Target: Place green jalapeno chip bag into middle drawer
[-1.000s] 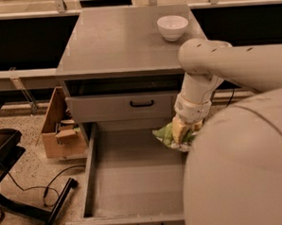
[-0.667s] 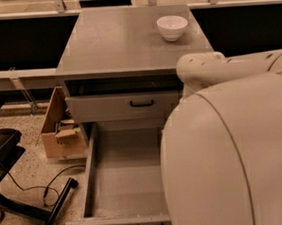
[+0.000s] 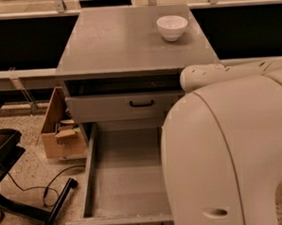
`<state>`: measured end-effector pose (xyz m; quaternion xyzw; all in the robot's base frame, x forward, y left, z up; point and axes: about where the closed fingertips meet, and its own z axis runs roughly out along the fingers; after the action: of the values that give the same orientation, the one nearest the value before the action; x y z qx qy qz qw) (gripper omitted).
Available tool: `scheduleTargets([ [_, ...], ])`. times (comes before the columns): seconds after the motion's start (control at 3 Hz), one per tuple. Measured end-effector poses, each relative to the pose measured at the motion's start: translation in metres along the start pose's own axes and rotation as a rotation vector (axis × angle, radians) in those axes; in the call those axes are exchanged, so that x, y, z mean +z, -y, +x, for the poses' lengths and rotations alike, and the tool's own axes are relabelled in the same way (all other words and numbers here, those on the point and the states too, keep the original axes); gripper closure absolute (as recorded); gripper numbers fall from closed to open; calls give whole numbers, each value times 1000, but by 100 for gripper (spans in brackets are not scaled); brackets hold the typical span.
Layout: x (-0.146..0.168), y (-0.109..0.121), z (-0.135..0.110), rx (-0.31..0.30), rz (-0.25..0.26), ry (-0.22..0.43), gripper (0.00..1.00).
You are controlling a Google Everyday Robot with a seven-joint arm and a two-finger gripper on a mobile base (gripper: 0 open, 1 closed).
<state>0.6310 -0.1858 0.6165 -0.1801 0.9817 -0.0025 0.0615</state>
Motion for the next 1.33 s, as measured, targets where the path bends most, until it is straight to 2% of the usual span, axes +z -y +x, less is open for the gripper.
scheduleTargets([
  [0.33,29,-21,12,-20,-86,-59,100],
  [0.67,90,-66,62,-54,-265,-186,100],
  [1.0,151,-124,100,-133,-496,-181,98],
  [1.33,148,-127,99,-153,-494,-184,76],
])
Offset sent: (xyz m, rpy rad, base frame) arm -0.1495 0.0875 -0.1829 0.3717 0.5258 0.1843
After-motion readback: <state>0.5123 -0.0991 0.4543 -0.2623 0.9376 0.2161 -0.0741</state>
